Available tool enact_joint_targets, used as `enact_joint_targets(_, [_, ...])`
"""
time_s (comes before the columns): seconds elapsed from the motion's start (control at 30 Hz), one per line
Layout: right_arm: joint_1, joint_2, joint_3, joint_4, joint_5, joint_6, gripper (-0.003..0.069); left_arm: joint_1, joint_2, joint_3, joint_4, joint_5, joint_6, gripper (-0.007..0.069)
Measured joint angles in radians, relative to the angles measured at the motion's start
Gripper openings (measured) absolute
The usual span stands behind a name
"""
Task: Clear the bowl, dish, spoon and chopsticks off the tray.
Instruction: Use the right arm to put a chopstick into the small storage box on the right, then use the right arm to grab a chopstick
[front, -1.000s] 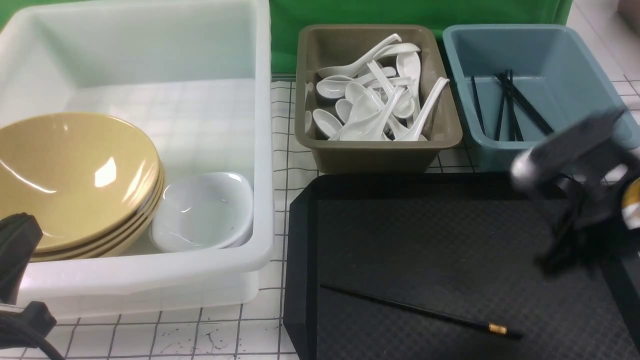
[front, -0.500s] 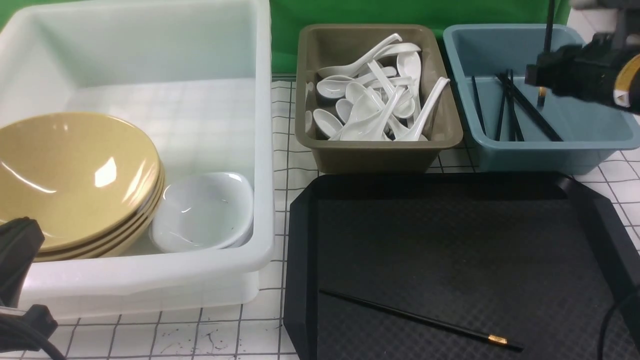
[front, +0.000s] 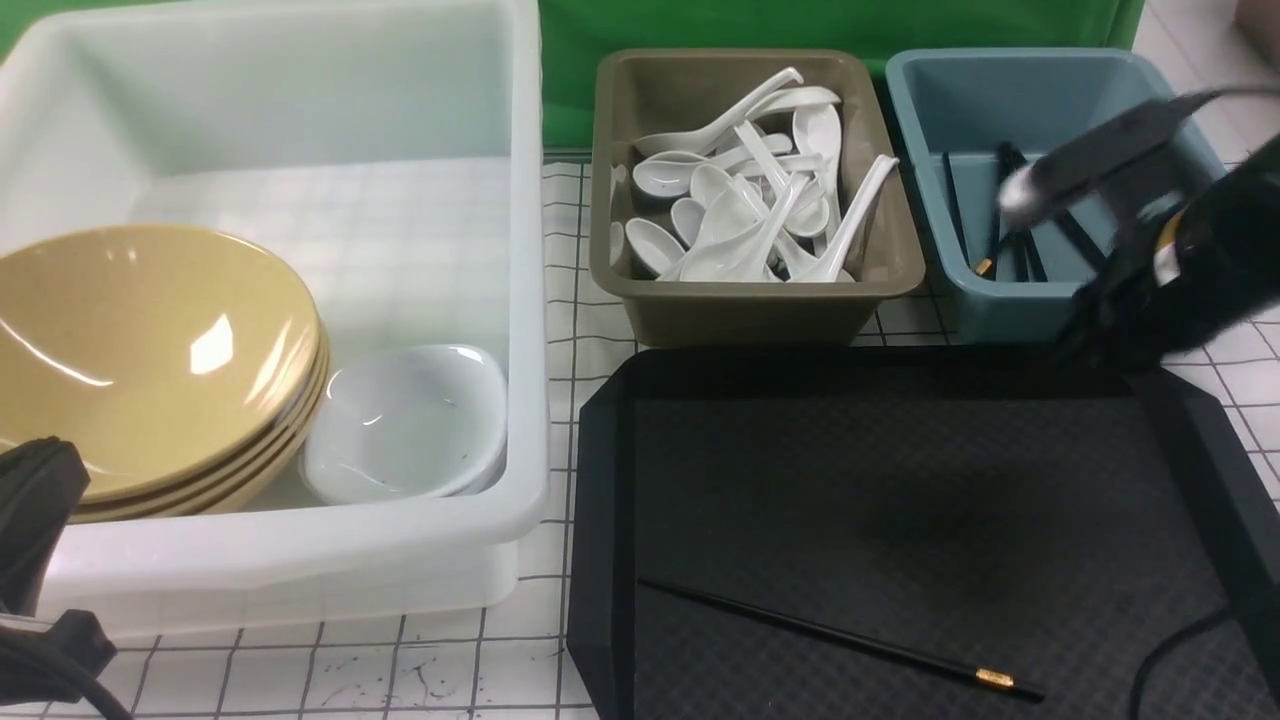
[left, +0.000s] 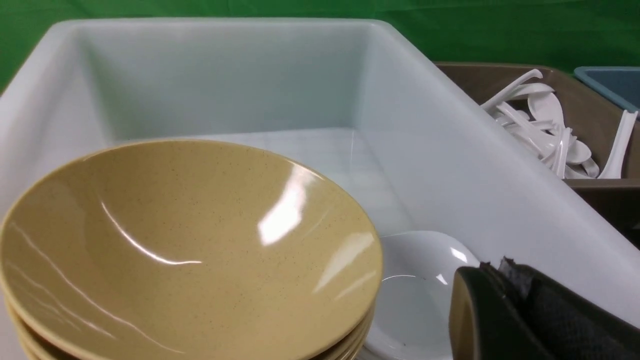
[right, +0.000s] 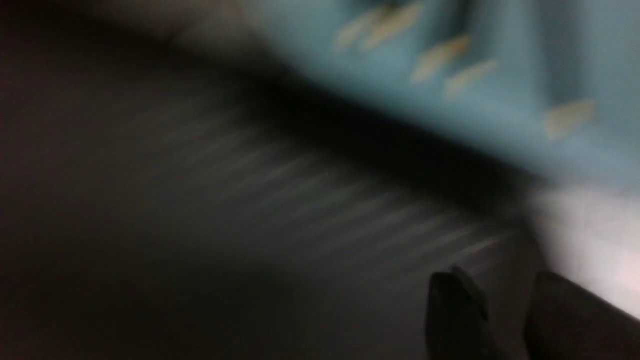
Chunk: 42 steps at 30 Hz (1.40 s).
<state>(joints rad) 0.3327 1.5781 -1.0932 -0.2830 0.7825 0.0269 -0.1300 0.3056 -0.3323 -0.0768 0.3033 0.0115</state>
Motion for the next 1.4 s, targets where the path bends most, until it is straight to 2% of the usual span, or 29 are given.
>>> enact_joint_targets(0.07, [0.053,-0.005,0.017,0.112,0.062,-0.101,0.0203,0.000,0.000,0.000,0.002,-0.006,0.000,-0.0013])
enact_joint_targets(0.13, [0.120,-0.005,0.066,0.174,0.077,-0.145,0.0200,0.000,0.000,0.000,0.003,-0.008,0.000,-0.0013])
enact_joint_targets(0.33, [0.268,-0.001,0.216,0.208,-0.035,-0.193,0.0281,0.000,0.000,0.000,0.006,-0.019,0.000,-0.0013])
enact_joint_targets(0.47, [0.277,0.035,0.237,0.211,-0.069,-0.189,0.0316,0.000,0.000,0.000,0.006,-0.028,0.000,-0.0013])
enact_joint_targets(0.6, [0.277,0.096,0.234,0.223,-0.058,-0.184,0.0314,0.000,0.000,0.000,0.006,-0.031,0.000,-0.0013])
enact_joint_targets(0.7, [0.277,0.109,0.227,0.242,-0.044,-0.193,0.0267,0.000,0.000,0.000,0.006,-0.031,0.000,-0.0013])
enact_joint_targets(0.87, [0.277,0.111,0.220,0.283,-0.022,-0.263,0.0090,0.000,0.000,0.000,0.006,-0.026,0.000,-0.0013])
enact_joint_targets(1.03, [0.277,0.086,0.231,0.298,-0.029,-0.291,0.0087,0.000,0.000,0.000,0.006,-0.022,0.000,-0.0013])
enact_joint_targets(1.27, [0.275,-0.079,0.248,0.306,-0.007,-0.293,0.0087,0.000,0.000,0.000,0.006,-0.016,0.000,-0.0013])
enact_joint_targets(1.4, [0.217,-0.177,0.250,0.290,-0.047,-0.292,0.0087,0.000,0.000,0.000,0.006,-0.014,0.000,-0.0013])
